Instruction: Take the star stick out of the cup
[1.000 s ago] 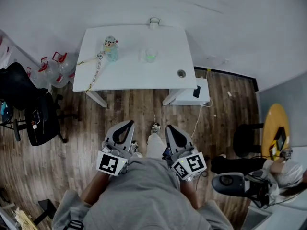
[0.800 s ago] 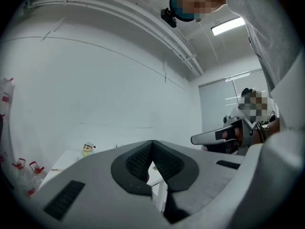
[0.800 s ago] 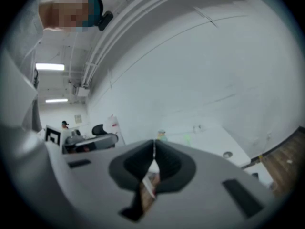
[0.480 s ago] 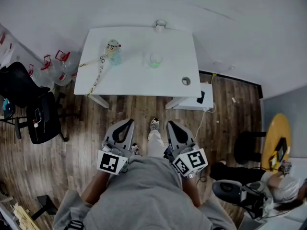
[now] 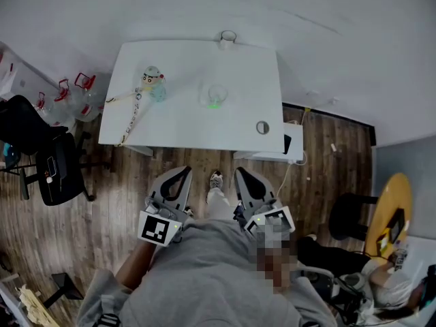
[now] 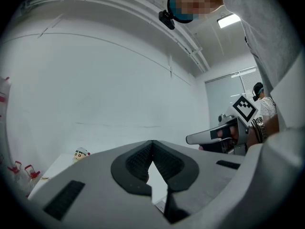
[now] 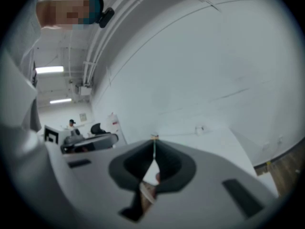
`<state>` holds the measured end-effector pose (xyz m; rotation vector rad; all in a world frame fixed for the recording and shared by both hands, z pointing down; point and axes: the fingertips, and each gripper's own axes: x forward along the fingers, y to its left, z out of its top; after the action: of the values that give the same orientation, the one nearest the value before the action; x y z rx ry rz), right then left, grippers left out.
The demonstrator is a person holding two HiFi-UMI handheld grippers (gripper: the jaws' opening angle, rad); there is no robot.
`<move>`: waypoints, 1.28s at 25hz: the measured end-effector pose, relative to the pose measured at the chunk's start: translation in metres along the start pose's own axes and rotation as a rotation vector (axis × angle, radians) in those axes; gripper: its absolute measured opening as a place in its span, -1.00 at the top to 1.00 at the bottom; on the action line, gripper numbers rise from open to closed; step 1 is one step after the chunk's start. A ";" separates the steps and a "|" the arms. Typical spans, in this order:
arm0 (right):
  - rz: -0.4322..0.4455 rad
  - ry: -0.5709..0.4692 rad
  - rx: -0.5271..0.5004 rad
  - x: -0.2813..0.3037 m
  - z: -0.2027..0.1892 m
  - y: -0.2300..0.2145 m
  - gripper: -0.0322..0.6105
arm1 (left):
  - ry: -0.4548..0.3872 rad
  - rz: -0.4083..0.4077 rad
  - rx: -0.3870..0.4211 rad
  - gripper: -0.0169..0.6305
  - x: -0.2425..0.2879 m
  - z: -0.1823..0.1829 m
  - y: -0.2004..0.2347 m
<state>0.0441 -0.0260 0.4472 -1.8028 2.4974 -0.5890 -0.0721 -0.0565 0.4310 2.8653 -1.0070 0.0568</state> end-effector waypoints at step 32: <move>0.156 0.082 -0.019 0.093 0.042 -0.117 0.79 | 0.104 0.114 0.080 0.85 0.147 -0.028 0.045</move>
<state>0.1289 -0.1552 0.4631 -1.6016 2.6734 -0.6454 0.0143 -0.1795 0.4730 2.8382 -1.1715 0.2583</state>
